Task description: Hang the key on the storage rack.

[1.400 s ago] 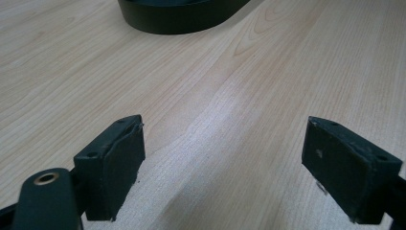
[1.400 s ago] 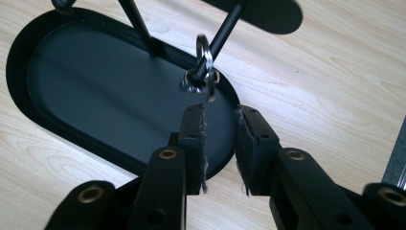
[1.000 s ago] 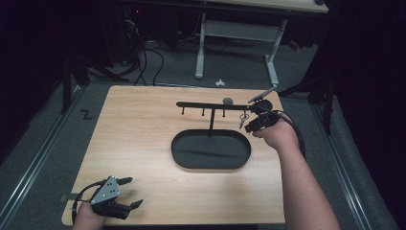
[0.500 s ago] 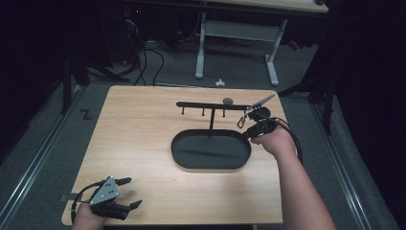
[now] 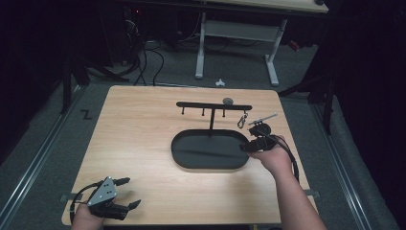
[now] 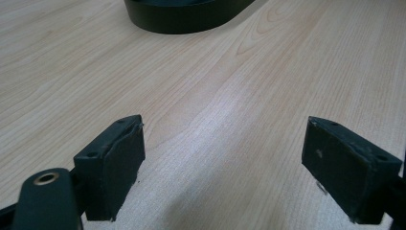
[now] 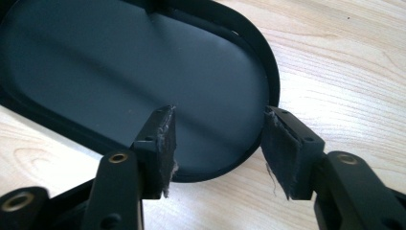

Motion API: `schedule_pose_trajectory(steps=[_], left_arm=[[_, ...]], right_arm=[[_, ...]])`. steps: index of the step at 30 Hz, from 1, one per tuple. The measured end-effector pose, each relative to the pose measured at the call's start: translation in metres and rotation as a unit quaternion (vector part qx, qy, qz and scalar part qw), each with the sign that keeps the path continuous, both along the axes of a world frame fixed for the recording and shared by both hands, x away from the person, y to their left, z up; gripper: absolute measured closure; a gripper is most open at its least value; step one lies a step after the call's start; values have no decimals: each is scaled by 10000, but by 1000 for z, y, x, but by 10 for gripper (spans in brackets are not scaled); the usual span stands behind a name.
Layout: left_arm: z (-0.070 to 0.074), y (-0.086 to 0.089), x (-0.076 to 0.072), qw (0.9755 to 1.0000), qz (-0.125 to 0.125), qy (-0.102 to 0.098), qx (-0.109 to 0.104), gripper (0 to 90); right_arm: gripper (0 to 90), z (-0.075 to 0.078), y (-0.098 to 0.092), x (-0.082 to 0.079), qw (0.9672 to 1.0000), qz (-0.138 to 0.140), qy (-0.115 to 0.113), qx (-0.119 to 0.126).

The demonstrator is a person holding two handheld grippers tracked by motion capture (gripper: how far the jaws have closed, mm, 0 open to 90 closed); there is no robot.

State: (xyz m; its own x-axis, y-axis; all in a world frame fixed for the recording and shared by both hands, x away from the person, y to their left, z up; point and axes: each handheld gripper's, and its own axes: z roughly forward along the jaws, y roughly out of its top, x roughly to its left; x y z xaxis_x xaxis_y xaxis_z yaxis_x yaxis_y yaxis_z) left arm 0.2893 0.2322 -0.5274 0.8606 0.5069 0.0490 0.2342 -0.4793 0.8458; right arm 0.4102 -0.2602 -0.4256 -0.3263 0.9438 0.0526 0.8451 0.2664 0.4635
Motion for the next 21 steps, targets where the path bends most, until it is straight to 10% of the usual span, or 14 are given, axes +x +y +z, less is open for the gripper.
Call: schedule_pose_trajectory(steps=[12,21], left_arm=[[0,-2,1,10000,19,-27,26,153],[-1,-1,2,9999,95,-72,5,153]], right_arm=[[364,-36,-15,-36,9959,-86,-898,42],[286,-64,-14,-74,9860,-204,-1638,256]])
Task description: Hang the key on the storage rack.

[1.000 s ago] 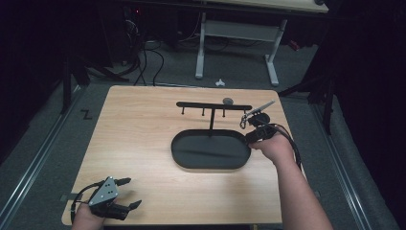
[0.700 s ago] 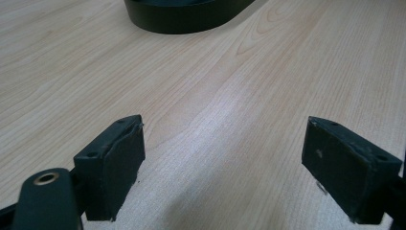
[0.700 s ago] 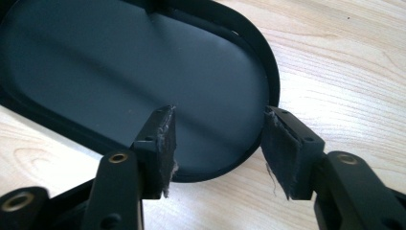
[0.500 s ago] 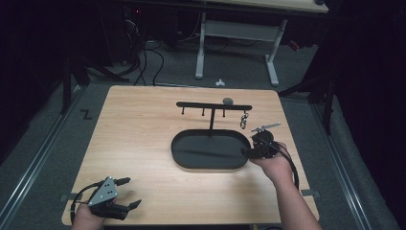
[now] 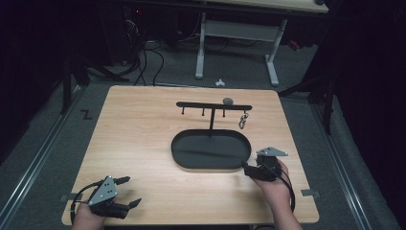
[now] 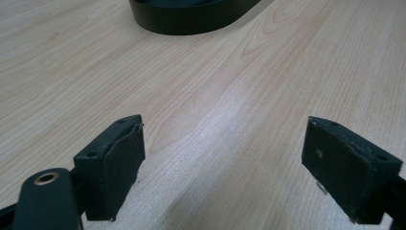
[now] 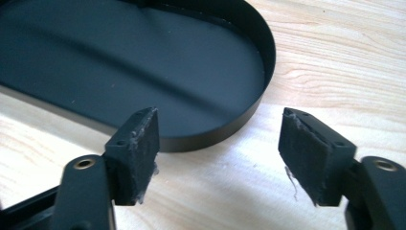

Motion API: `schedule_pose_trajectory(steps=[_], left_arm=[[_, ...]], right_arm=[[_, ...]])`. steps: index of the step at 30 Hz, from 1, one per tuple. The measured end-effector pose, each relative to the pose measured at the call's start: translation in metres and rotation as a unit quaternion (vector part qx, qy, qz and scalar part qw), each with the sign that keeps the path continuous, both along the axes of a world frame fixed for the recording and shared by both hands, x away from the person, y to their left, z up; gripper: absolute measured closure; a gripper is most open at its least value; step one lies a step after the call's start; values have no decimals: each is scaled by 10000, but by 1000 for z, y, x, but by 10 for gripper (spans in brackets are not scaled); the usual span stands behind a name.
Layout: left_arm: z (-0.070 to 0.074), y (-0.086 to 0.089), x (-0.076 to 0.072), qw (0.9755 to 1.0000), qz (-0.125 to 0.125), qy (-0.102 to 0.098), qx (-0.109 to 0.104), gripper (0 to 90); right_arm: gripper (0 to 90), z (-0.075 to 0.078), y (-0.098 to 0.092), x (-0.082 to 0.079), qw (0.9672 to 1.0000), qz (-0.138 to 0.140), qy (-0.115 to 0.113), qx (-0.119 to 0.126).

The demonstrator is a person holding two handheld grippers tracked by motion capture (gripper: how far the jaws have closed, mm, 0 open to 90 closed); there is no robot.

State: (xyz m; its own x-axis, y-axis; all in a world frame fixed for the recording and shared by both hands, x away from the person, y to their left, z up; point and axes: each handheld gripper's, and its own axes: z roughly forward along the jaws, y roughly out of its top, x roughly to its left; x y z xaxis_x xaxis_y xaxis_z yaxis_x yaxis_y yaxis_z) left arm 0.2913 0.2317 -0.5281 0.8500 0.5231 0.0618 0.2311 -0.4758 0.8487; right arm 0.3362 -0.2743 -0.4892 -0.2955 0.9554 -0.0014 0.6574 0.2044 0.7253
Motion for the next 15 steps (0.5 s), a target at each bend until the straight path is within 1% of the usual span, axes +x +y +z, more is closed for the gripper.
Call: schedule_pose_trajectory(steps=[2,3,4,9,10,11,12,13,14,15], left_arm=[[0,0,0,10000,9,-1,-7,153],[0,0,0,10000,14,6,-7,153],[0,0,0,10000,17,3,-4,153],[0,0,0,10000,26,-4,-24,153],[0,0,0,10000,26,-9,-33,153],[1,0,0,10000,22,-17,-40,153],[1,0,-1,10000,4,-38,-52,153],[1,0,-1,10000,4,-38,-52,153],[2,0,-1,10000,-13,-51,-65,153],[3,0,-2,9999,-49,-66,-80,153]], right_arm=[[284,-4,1,-9,9998,27,-141,108],[284,-4,1,-9,9998,27,-141,108],[282,-6,2,-13,9996,54,-224,145],[243,-16,10,-36,9984,139,-540,69],[242,-19,14,-47,9981,125,-603,75],[242,-19,14,-47,9981,125,-603,75],[243,-22,18,-60,9979,79,-624,142],[243,-22,18,-60,9979,79,-624,142],[243,-23,20,-67,9979,74,-616,182],[244,-28,25,-78,9981,135,-588,154]])
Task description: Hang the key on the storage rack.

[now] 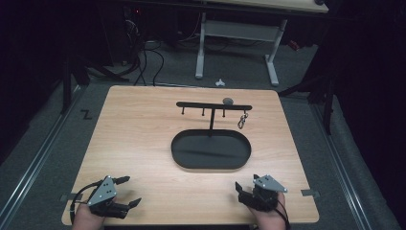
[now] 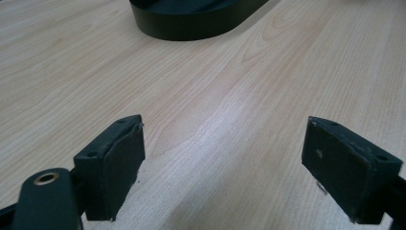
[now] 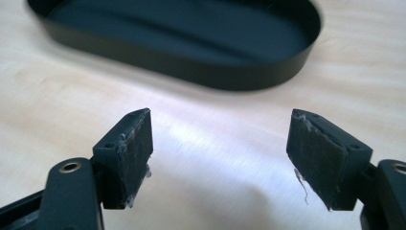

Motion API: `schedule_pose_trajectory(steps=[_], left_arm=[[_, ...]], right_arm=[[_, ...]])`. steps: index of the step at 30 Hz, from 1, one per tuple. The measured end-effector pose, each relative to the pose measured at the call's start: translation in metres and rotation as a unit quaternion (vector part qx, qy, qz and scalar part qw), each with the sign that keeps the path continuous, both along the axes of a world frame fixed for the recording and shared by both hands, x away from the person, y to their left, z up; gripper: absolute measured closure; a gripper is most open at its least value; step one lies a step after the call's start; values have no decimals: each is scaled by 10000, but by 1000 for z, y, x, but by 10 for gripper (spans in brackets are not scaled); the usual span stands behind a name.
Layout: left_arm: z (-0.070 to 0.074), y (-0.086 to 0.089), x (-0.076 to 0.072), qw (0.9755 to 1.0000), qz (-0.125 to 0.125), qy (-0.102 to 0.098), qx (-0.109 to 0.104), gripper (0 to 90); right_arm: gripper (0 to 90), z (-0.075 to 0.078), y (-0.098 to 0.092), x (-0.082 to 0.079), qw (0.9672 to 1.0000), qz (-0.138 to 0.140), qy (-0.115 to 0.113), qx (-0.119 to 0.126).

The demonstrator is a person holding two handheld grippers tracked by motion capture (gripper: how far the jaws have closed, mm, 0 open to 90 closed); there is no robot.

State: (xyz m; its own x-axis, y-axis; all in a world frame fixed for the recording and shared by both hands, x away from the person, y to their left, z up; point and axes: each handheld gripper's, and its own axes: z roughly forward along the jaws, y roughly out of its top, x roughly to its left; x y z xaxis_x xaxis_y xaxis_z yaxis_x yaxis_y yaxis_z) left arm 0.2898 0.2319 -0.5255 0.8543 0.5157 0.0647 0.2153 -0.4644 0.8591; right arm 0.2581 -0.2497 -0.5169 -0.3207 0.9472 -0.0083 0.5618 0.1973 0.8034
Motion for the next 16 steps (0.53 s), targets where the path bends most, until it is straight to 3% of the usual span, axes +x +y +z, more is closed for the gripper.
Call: schedule_pose_trajectory(steps=[5,16], left_arm=[[0,-1,1,10000,1,2,-11,153],[1,-1,2,10000,-30,-20,-18,153]], right_arm=[[243,-3,5,-6,9999,80,63,-33],[248,-3,-7,-2,9998,-163,28,95]])
